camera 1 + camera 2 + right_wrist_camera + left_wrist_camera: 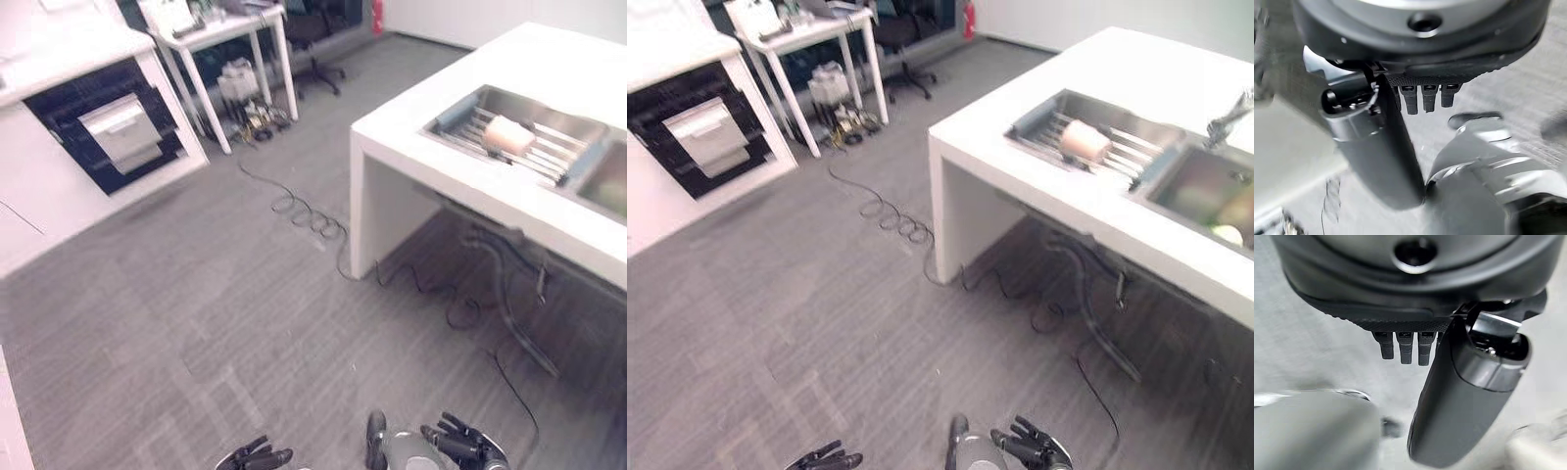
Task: Place the dishes in the dishwasher.
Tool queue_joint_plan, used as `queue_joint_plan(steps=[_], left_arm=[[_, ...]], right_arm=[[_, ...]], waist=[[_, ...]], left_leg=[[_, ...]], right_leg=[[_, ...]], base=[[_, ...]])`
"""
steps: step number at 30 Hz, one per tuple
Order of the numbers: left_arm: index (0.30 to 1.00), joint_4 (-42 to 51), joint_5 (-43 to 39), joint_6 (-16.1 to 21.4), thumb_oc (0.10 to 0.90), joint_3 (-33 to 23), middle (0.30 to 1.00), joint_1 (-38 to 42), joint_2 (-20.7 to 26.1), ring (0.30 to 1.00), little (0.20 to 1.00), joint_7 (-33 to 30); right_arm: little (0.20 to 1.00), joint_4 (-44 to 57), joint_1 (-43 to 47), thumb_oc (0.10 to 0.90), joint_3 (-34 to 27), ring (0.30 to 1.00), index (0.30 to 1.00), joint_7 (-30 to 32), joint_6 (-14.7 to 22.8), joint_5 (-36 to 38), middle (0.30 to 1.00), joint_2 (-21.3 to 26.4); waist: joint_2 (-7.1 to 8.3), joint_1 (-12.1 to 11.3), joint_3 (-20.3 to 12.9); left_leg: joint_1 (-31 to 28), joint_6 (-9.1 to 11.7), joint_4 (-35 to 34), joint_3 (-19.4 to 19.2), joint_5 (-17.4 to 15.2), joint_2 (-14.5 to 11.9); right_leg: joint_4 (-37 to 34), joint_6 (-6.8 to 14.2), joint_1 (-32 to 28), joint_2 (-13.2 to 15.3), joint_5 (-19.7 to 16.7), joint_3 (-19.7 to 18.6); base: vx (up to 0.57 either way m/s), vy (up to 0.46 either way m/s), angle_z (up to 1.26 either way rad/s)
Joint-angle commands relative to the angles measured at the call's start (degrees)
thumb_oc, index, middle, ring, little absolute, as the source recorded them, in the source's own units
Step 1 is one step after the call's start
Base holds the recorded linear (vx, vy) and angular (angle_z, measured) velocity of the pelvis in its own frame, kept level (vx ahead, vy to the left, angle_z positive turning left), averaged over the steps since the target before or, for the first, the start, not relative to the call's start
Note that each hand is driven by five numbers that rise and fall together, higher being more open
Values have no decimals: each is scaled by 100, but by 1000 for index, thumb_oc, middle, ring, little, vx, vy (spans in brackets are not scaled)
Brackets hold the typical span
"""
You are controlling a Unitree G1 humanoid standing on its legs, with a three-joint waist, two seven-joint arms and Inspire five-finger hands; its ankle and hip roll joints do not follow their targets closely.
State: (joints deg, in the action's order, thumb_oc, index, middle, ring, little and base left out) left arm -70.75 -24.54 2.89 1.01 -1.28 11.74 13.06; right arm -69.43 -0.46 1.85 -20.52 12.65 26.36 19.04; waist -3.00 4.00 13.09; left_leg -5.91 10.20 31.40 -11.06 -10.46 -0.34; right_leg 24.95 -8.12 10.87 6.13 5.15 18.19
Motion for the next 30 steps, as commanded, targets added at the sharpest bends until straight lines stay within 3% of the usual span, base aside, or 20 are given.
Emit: queue_joint_plan(steps=[1,2,3,5,6,8,10,11,13,14,15,18,23,24,27,29,30], left_arm=[[900,253,76,6,800,197,900,130,69,900,900,206],[900,282,227,47,800,244,900,173,65,900,900,270],[900,284,268,68,800,250,900,178,65,900,900,271],[900,293,254,160,800,350,900,192,62,900,900,224],[900,297,127,144,800,420,900,202,73,900,900,172],[900,287,111,175,800,389,900,124,73,900,900,148],[900,289,145,236,800,359,900,67,61,900,900,143],[900,295,160,321,800,314,900,-5,32,900,900,134],[900,294,101,352,800,306,900,-26,28,900,900,107],[900,306,51,331,800,289,900,-20,39,900,900,81],[900,293,-100,190,800,213,900,-30,27,900,900,106],[900,232,-106,143,800,195,900,-21,49,900,900,175],[900,205,-365,38,800,324,900,236,256,900,900,188],[900,192,-476,41,800,365,900,343,308,900,900,207],[900,129,-535,40,800,441,900,440,311,900,900,126],[900,107,-657,-9,800,433,900,433,309,900,900,90],[900,55,-718,-131,800,364,900,392,286,900,900,96]], right_arm=[[900,8,145,800,159,900,900,-30,216,162,900,126],[900,42,201,800,146,900,900,-50,236,257,900,137],[900,48,210,800,144,900,900,-51,243,275,900,136],[900,80,307,800,171,900,900,-43,218,240,900,136],[900,90,368,800,229,900,900,14,145,214,900,129],[900,51,442,800,329,900,900,95,48,132,900,114],[900,-5,480,800,359,900,900,122,13,98,900,116],[900,-118,522,800,357,900,900,140,10,14,900,131],[900,-154,529,800,350,900,900,144,8,-16,900,137],[900,-185,530,800,323,900,900,175,7,-17,900,126],[900,-214,548,800,339,900,900,283,-91,-1,900,82],[900,-253,536,800,255,900,900,239,-155,74,900,67],[900,-148,586,800,229,900,900,353,-22,225,900,7],[900,-74,645,800,233,900,900,361,26,323,900,32],[900,53,638,800,191,900,900,456,85,312,900,48],[900,63,627,800,170,900,900,486,73,347,900,57],[900,5,632,800,116,900,900,514,50,323,900,50]], waist=[[273,-69,135],[354,-143,192],[368,-154,200],[426,-184,173],[301,-239,171],[50,-390,236],[-8,-486,270],[-50,-616,274],[-46,-648,276],[-33,-642,243],[-34,-651,173],[-63,-580,150],[-177,-395,186],[-196,-388,265],[-206,-330,401],[-203,-321,437],[-205,-339,460]], left_leg=[[737,-525,948,-234,790,-604],[1068,-726,690,-321,534,-600],[1075,-758,637,-340,489,-585],[1016,-936,-376,-486,528,-373],[985,-941,-1421,-154,406,-106],[1447,-827,-1421,836,308,78],[1656,-756,-1421,1172,436,165],[1996,-721,-1421,1242,623,259],[2101,-743,-1421,1117,674,299],[2099,-806,-1421,899,641,246],[2021,-934,-1421,969,544,298],[1864,-1010,-1421,907,415,233],[1728,-1222,-1421,747,186,98],[1716,-1317,-1421,648,137,77],[1583,-1455,-1421,538,17,98],[1515,-1498,-1421,549,-32,124],[1386,-1502,-1421,589,-90,122]], right_leg=[[-776,778,-814,-131,578,69],[-776,824,-1011,-111,676,-93],[-776,837,-1028,-102,684,-117],[-776,905,-985,-44,648,-284],[-776,1020,-1018,-177,693,-482],[-776,1073,-1102,-535,752,-833],[-776,1087,-1152,-653,798,-1032],[-776,1116,-1240,-766,903,-1271],[-776,1131,-1302,-785,955,-1345],[-776,1155,-1352,-774,1025,-1353],[-776,1186,-1372,-758,1011,-1417],[-776,1215,-1375,-711,906,-1304],[-724,1297,-1277,-667,364,-922],[30,1378,-965,-538,185,-708],[1271,1456,-489,-418,40,-570],[1543,1461,-347,-347,-1,-563],[1302,1461,-247,-84,-57,-469]], base=[[350,-252,-94],[214,-73,-50],[183,1,-12],[232,111,-34],[409,166,-79],[364,123,-101],[258,76,-114],[256,92,-83],[162,66,-119],[239,149,-118],[255,164,-79],[156,108,-82],[50,112,-18],[-33,163,-44],[22,103,-45],[72,-14,-38],[105,-86,-26]])
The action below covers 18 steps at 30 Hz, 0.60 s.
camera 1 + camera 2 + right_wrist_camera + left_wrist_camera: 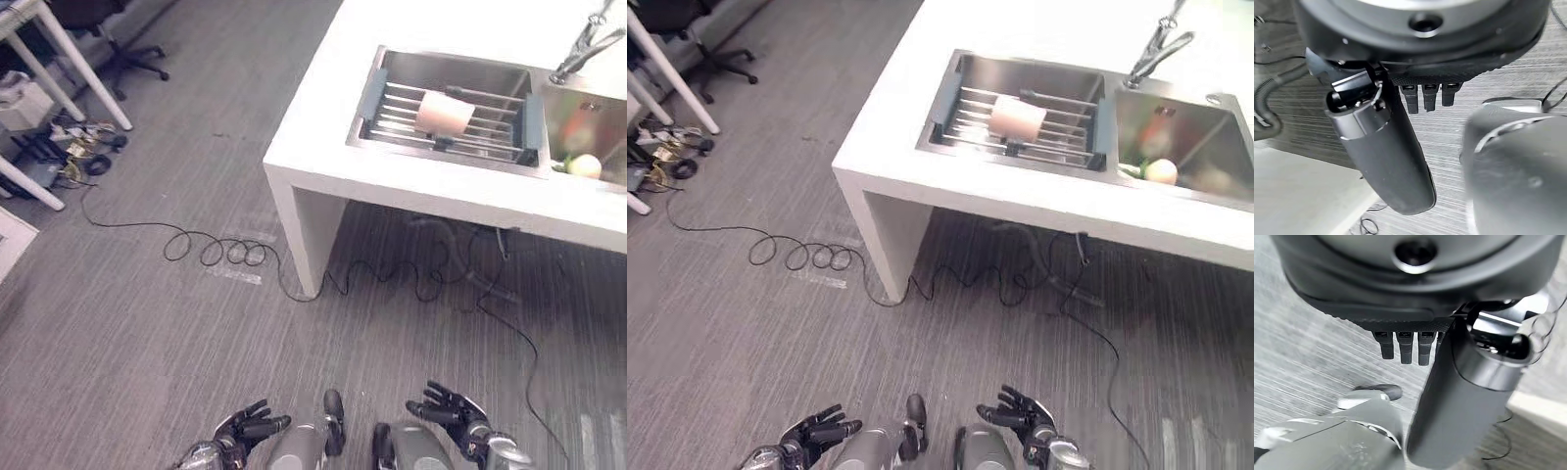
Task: Place the dishes in the dishwasher.
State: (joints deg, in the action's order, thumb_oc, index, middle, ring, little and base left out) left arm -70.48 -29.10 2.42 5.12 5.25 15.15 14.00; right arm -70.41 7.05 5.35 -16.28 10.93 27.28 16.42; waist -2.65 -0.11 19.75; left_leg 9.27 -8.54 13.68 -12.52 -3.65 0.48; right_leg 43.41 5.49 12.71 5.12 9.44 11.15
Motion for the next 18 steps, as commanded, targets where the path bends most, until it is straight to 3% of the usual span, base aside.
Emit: queue_joint_plan(steps=[1,2,3,4,5,8,10,11,13,15,16,18], left_arm=[[900,18,-224,-100,800,-65,900,-275,-58,900,900,12],[900,18,-223,-100,800,-65,900,-276,-58,900,900,12],[900,-27,-59,-127,800,-97,900,-288,-64,900,900,14],[900,-36,-39,-139,800,-97,900,-287,-67,900,900,13],[900,-62,-67,-205,800,-129,900,-322,-69,900,900,-10],[900,-116,-207,-284,800,-177,900,-354,-78,900,900,-78],[900,-109,-208,-300,800,-214,900,-365,-86,900,900,-108],[900,-57,-379,-297,800,-238,900,-422,-138,900,900,-235],[900,1,-544,-330,800,-279,900,-454,-172,900,900,-348],[900,54,-496,-397,800,-370,900,-483,-204,900,900,-372],[900,54,-261,-327,800,-377,900,-462,-228,900,900,-360],[900,22,5,-136,800,-311,900,-382,-286,900,900,-330]], right_arm=[[900,84,-121,800,-251,900,900,82,222,223,900,307],[900,83,-121,800,-251,900,900,81,222,223,900,307],[900,49,-140,800,-284,900,900,101,199,286,900,287],[900,44,-143,800,-292,900,900,108,191,305,900,286],[900,26,-174,800,-333,900,900,95,116,266,900,285],[900,-38,-205,800,-400,900,900,61,-24,67,900,231],[900,-52,-219,800,-412,900,900,56,-94,25,900,191],[900,-37,-251,800,-397,900,900,38,-267,-65,900,161],[900,-61,-279,800,-357,900,900,44,-279,-119,900,137],[900,-85,-309,800,-275,900,900,24,-295,-164,900,145],[900,-88,-321,800,-240,900,900,22,-314,-141,900,157],[900,-94,-358,800,-218,900,900,-57,-373,39,900,190]], waist=[[-240,68,-199],[-242,69,-193],[-186,85,-145],[-191,94,-157],[-105,132,-160],[115,152,-221],[148,131,-265],[250,75,-378],[283,87,-438],[370,108,-463],[473,75,-449],[578,41,-383]], left_leg=[[-159,392,351,733,-781,22],[-167,393,351,735,-783,19],[-286,490,351,745,-831,-32],[-276,510,351,758,-830,-57],[-383,602,351,733,-923,-114],[-605,691,351,543,-1178,-162],[-670,756,351,450,-1191,-278],[-780,841,351,378,-1130,-443],[-951,903,351,431,-1171,-532],[-1258,1029,351,418,-1077,-760],[-1297,1060,351,389,-746,-849],[-977,1029,938,325,-549,-923]], right_leg=[[-717,106,-440,101,-498,255],[-726,106,-453,96,-501,257],[-1715,120,-571,384,-545,238],[-1932,116,-580,414,-592,235],[-2622,204,-514,744,-790,112],[-2622,485,-93,1239,-1148,-28],[-2622,554,-118,1239,-999,40],[-2622,610,-205,1222,-773,187],[-2622,567,-237,1121,-705,176],[-2622,378,-425,908,-510,113],[-2622,264,-533,844,-400,30],[-2622,91,-719,750,-250,-4]], base=[[99,-85,-17],[113,-223,-17],[104,-240,-25],[199,-478,-34],[141,-386,-24],[165,-406,-25],[206,-453,-26],[230,-472,-27],[240,-420,-28],[254,-426,-28],[185,-405,-14],[106,-322,-22]])
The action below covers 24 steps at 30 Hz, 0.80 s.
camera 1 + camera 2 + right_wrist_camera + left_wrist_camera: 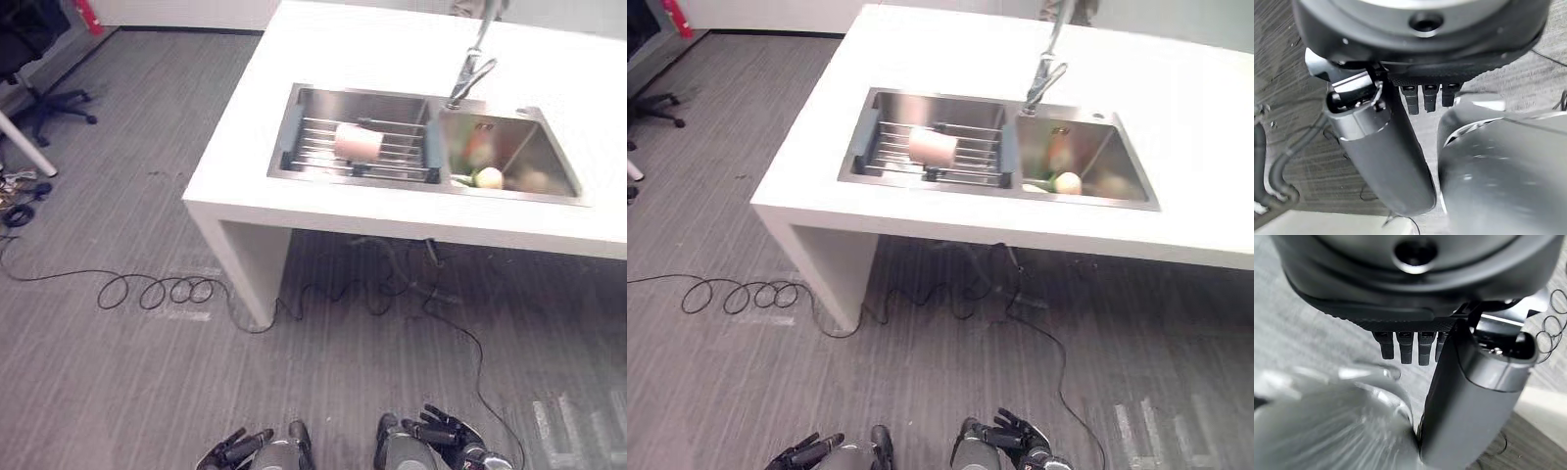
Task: Place the dishes in the dishwasher.
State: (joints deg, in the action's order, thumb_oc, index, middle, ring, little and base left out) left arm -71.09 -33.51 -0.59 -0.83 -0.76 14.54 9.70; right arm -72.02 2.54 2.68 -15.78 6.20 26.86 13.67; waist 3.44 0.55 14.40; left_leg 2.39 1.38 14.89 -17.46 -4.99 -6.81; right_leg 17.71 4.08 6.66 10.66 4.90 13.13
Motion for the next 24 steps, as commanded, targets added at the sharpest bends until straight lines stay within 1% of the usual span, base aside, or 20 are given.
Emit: queue_joint_plan(steps=[1,2,3,4,5,6,7,9,11,12,15,16,19,24], left_arm=[[900,80,467,183,800,298,900,236,-230,900,900,113],[900,93,487,188,800,359,900,286,-253,900,900,122],[900,108,474,211,800,467,900,375,-290,900,900,101],[900,111,449,213,800,513,900,403,-299,900,900,102],[900,88,456,205,800,538,900,420,-291,900,900,126],[900,64,472,167,800,571,900,447,-266,900,900,131],[900,59,487,49,800,603,900,530,-240,900,900,85],[900,-5,419,45,800,609,900,556,-246,900,900,78],[900,-27,421,28,800,595,900,566,-249,900,900,81],[900,-64,346,-41,800,565,900,561,-220,900,900,2],[900,-115,199,-113,800,508,900,513,-184,900,900,-14],[900,-161,271,-140,800,456,900,455,-150,900,900,105],[900,-190,465,-137,800,515,900,394,-158,900,900,178],[900,-203,425,-107,800,596,900,349,-170,900,900,270]], right_arm=[[900,66,87,800,47,900,900,-139,92,109,900,472],[900,68,48,800,24,900,900,-214,74,192,900,491],[900,69,-23,800,-11,900,900,-293,65,345,900,504],[900,61,-43,800,-21,900,900,-327,35,280,900,521],[900,46,-52,800,-17,900,900,-384,-8,364,900,525],[900,62,-72,800,-26,900,900,-476,-80,478,900,525],[900,62,-80,800,-16,900,900,-493,-136,597,900,531],[900,24,-80,800,-19,900,900,-522,-137,654,900,526],[900,-4,-81,800,-50,900,900,-546,-149,656,900,516],[900,-97,-133,800,-131,900,900,-717,-141,481,900,468],[900,-171,-162,800,-137,900,900,-785,-69,410,900,397],[900,-203,-187,800,-129,900,900,-807,-10,413,900,354],[900,-165,-208,800,-121,900,900,-771,12,411,900,306],[900,-125,-202,800,-115,900,900,-744,-64,312,900,282]], waist=[[-8,-26,143],[-13,-38,182],[-32,-68,199],[-147,-80,194],[-311,-65,172],[-403,-21,165],[-413,39,121],[-426,47,88],[-440,61,30],[-460,107,-77],[-469,112,-117],[-471,94,-145],[-483,100,-164],[-488,129,-156]], left_leg=[[-223,25,879,805,-397,-178],[-96,28,1022,796,-378,-172],[-33,-18,726,770,-446,73],[-51,-24,230,836,-377,225],[212,32,230,940,-356,180],[358,79,230,920,-314,85],[467,105,230,932,-244,-30],[500,100,230,1031,-360,58],[558,107,230,1001,-377,50],[558,124,230,896,-480,33],[543,117,230,895,-540,64],[536,87,230,901,-595,112],[535,63,230,851,-627,113],[553,19,230,800,-685,127]], right_leg=[[-52,211,-115,198,214,-202],[-52,154,-220,148,274,-175],[-52,152,-305,116,333,-108],[-52,190,-320,11,350,-67],[-52,193,-306,-132,363,-2],[-52,187,-334,-210,409,70],[-52,156,-313,-243,464,75],[-52,184,-287,-219,505,51],[-52,202,-229,-194,495,73],[-52,297,-125,-39,446,146],[-52,341,-112,16,439,111],[-52,366,-119,41,445,76],[-52,394,-122,66,433,73],[-52,426,-84,71,416,25]], base=[[61,-189,-33],[101,-96,-21],[149,-25,-2],[156,67,9],[124,126,9],[106,113,1],[86,82,-1],[79,92,-4],[77,91,-3],[86,94,-4],[99,62,-2],[87,34,8],[78,49,5],[28,18,0]])
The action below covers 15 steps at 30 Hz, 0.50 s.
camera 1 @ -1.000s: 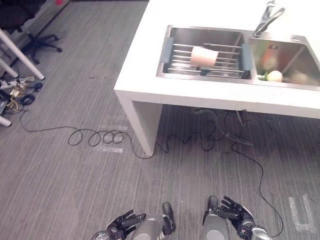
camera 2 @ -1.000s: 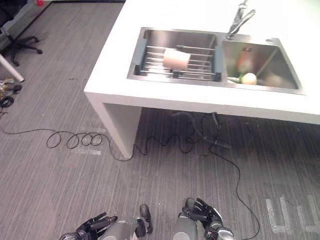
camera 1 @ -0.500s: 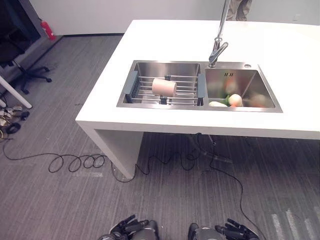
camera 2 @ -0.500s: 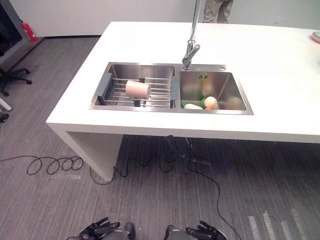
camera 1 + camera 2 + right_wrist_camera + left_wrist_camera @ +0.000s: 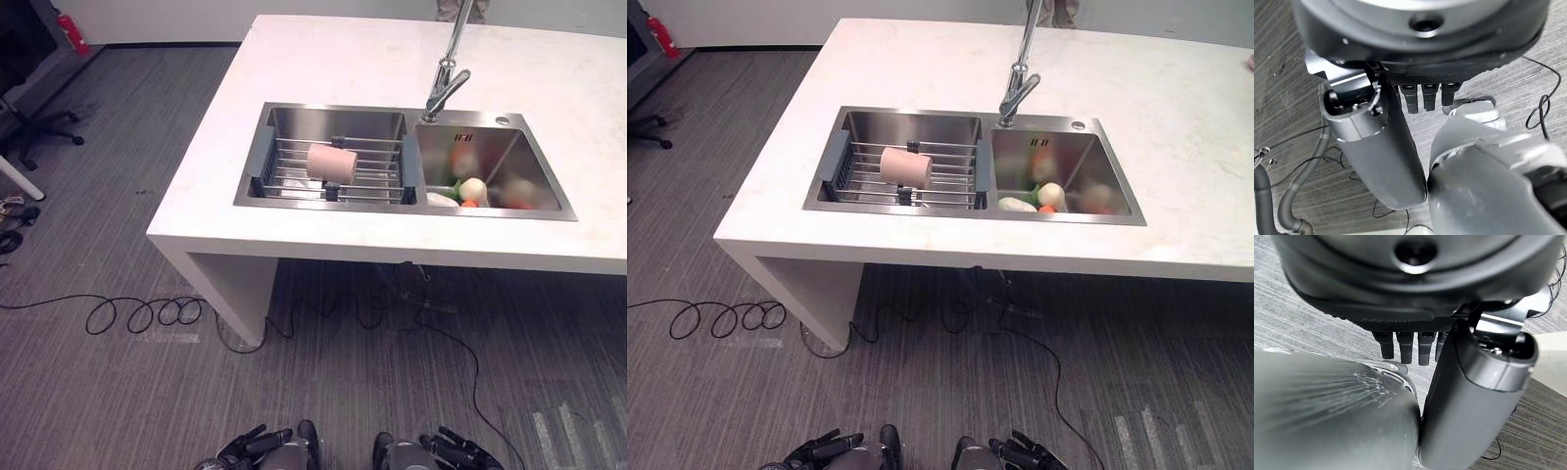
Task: Place the dishes in the dishwasher.
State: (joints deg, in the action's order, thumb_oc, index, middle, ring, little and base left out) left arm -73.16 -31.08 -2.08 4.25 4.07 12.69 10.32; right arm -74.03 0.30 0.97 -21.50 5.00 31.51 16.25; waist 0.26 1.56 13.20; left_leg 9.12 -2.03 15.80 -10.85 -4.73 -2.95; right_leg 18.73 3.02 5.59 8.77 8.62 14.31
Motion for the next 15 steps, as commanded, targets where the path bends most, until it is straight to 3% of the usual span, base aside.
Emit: queue_joint_plan(steps=[1,6,7,8,11,12,15], left_arm=[[900,220,-231,-607,800,422,900,236,-78,900,900,323],[900,222,-290,-477,800,414,900,293,-111,900,900,337],[900,240,-295,-460,800,399,900,313,-129,900,900,327],[900,268,-325,-415,800,389,900,303,-176,900,900,336],[900,306,-303,-429,800,348,900,218,-174,900,900,347],[900,294,-239,-437,800,332,900,131,-181,900,900,323],[900,212,-149,-468,800,311,900,47,-199,900,900,298]], right_arm=[[900,402,479,800,32,900,900,-419,-136,342,900,103],[900,345,455,800,24,900,900,-425,-74,519,900,167],[900,348,461,800,16,900,900,-404,-67,540,900,190],[900,322,479,800,6,900,900,-337,-5,517,900,217],[900,281,478,800,-26,900,900,-320,96,488,900,208],[900,265,520,800,-29,900,900,-382,142,580,900,207],[900,258,546,800,-39,900,900,-482,233,681,900,229]], waist=[[-254,238,295],[-85,265,300],[-41,252,312],[-1,163,393],[-164,75,434],[-359,-42,485],[-456,-198,495]], left_leg=[[38,428,139,-923,-584,-439],[-336,314,139,-905,-688,-220],[-389,298,139,-879,-690,-141],[-350,268,139,-641,-708,109],[7,262,139,-473,-500,65],[500,463,139,-211,-199,-106],[1052,625,139,-182,208,-331]], right_leg=[[-154,214,-29,-68,595,179],[-154,139,-58,43,554,139],[-154,114,-51,82,527,115],[-154,97,-95,83,494,-7],[-154,98,-72,-132,407,-13],[-154,122,-180,-354,473,-28],[-154,105,-384,-469,615,-39]], base=[[49,-41,-5],[61,-57,-3],[126,-9,6],[108,13,3],[166,101,8],[269,169,8],[279,156,22]])
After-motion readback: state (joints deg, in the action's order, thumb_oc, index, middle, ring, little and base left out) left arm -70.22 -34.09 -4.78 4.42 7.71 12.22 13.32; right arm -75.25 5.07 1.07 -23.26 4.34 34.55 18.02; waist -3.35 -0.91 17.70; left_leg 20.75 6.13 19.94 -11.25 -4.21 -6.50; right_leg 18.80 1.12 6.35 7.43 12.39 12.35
